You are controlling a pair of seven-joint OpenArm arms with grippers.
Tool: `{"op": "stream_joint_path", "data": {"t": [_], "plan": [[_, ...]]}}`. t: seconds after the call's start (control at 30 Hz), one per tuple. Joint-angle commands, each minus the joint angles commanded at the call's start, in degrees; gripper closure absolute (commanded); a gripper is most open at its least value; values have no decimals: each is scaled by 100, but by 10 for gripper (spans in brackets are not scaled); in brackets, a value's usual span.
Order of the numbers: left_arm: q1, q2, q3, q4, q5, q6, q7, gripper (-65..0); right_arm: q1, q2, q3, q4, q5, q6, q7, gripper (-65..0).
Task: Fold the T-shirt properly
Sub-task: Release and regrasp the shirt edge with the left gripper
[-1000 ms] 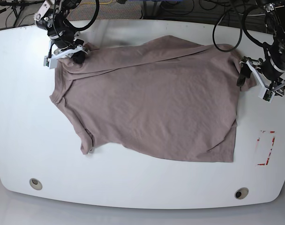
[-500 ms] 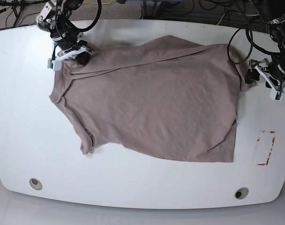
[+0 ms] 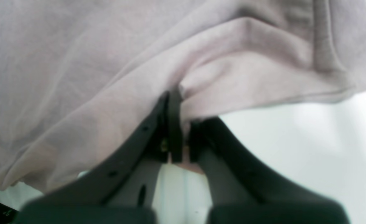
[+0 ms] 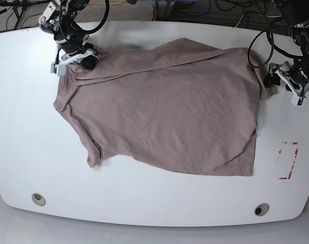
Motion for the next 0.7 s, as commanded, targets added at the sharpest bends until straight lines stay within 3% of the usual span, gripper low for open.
{"op": "stream_joint_path", "data": {"t": [0.17, 0.4, 0.47, 0.7], "plan": [[18, 18, 211, -35, 0, 0, 0, -512, 9, 0, 0, 18, 0, 0, 0, 0], [9, 149, 334, -35, 0, 0, 0, -251, 9, 0, 0, 9, 0, 0, 0, 0], [9, 149, 343, -35, 18, 0, 9, -207, 9, 0, 0, 18, 0, 0, 0, 0], [18, 149, 343, -35, 18, 0, 176, -182, 9, 0, -9, 18, 0, 0, 0, 0]]}}
